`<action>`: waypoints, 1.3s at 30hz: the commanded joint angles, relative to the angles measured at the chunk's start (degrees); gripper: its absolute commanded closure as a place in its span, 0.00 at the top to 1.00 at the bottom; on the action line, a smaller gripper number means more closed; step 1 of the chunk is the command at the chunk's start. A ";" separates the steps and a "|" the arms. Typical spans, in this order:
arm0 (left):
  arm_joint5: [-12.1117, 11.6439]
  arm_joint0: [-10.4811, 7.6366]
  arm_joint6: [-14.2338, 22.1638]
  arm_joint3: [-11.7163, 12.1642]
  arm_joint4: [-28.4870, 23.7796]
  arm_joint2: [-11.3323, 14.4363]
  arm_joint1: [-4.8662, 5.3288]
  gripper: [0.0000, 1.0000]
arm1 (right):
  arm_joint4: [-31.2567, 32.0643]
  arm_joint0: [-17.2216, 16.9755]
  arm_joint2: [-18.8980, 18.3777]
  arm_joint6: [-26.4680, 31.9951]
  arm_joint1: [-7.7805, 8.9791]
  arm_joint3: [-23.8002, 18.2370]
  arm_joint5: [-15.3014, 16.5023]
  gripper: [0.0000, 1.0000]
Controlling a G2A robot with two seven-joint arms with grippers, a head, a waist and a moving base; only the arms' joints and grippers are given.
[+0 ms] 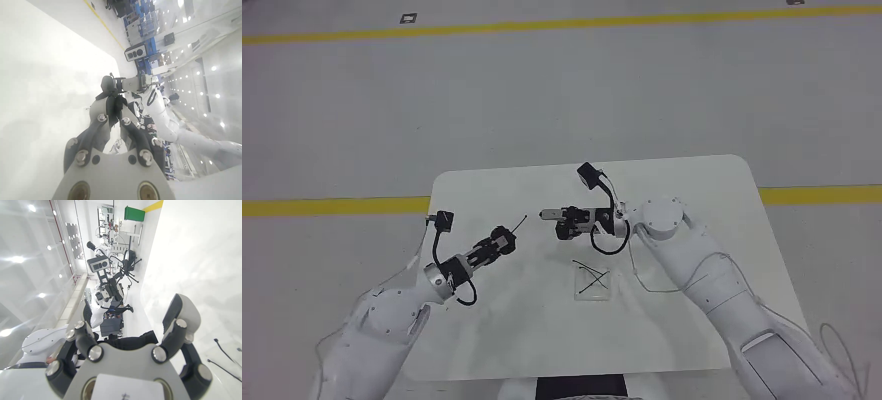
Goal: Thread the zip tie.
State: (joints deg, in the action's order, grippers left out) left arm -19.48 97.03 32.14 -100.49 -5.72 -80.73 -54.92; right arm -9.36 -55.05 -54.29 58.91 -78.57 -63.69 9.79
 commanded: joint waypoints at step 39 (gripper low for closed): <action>0.25 1.47 36.33 7.64 -28.81 -5.37 1.48 0.00 | -19.83 -1.75 -1.44 16.37 -0.21 8.35 2.86 1.00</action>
State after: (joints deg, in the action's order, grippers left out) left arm -19.10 98.47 67.29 -93.12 -32.99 -86.23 -53.44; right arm -27.99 -57.04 -56.11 74.14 -78.61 -56.25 12.83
